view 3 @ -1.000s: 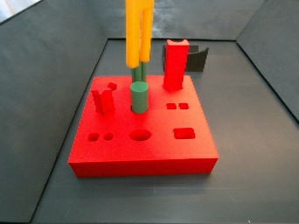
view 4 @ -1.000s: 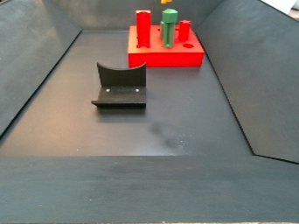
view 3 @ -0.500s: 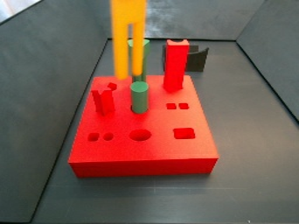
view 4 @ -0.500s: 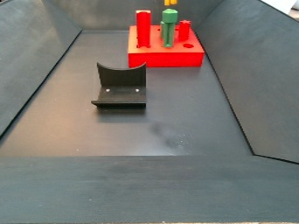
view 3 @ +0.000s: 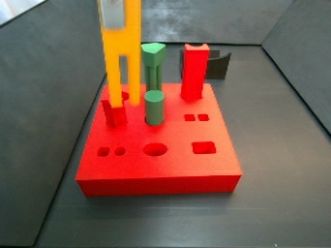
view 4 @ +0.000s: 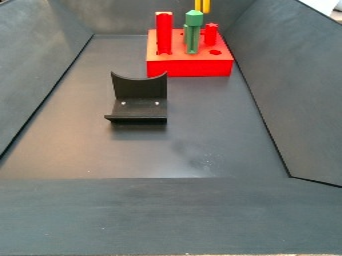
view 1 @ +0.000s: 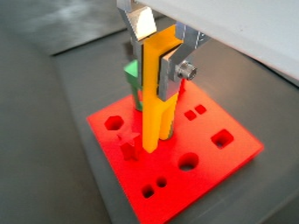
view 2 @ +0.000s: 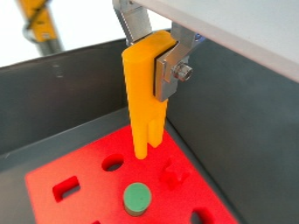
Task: Pick up the square-circle object. Move up. Move to above the board. Insert the square-circle object.
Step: Insert the square-circle object.
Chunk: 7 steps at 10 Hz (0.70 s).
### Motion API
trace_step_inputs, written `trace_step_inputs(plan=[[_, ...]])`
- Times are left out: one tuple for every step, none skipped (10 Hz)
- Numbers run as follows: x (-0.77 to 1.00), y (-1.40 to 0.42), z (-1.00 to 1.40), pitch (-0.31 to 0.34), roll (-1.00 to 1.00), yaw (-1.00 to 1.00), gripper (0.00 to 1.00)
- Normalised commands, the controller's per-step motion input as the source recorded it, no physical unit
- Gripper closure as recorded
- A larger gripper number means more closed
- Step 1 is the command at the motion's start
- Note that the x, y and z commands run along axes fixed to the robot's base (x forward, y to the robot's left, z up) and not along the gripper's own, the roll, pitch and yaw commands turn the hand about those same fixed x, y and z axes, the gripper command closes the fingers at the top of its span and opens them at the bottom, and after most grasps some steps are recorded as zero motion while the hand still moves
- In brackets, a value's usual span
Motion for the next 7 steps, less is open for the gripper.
trace_step_inputs(plan=[[-0.08, -0.13, -0.59, -0.083, -0.09, -0.85, 1.00], [-0.25, -0.29, -0.49, -0.091, -0.10, -0.62, 1.00], [-0.34, -0.36, -0.34, -0.067, -0.08, -0.45, 1.00], [-0.31, -0.22, -0.28, -0.057, -0.02, -0.11, 1.00], [-0.28, -0.01, -0.21, -0.057, 0.00, 0.00, 1.00], [-0.22, 0.01, -0.18, 0.000, 0.00, 0.00, 1.00], [-0.04, 0.00, -0.19, 0.000, 0.00, 0.00, 1.00]])
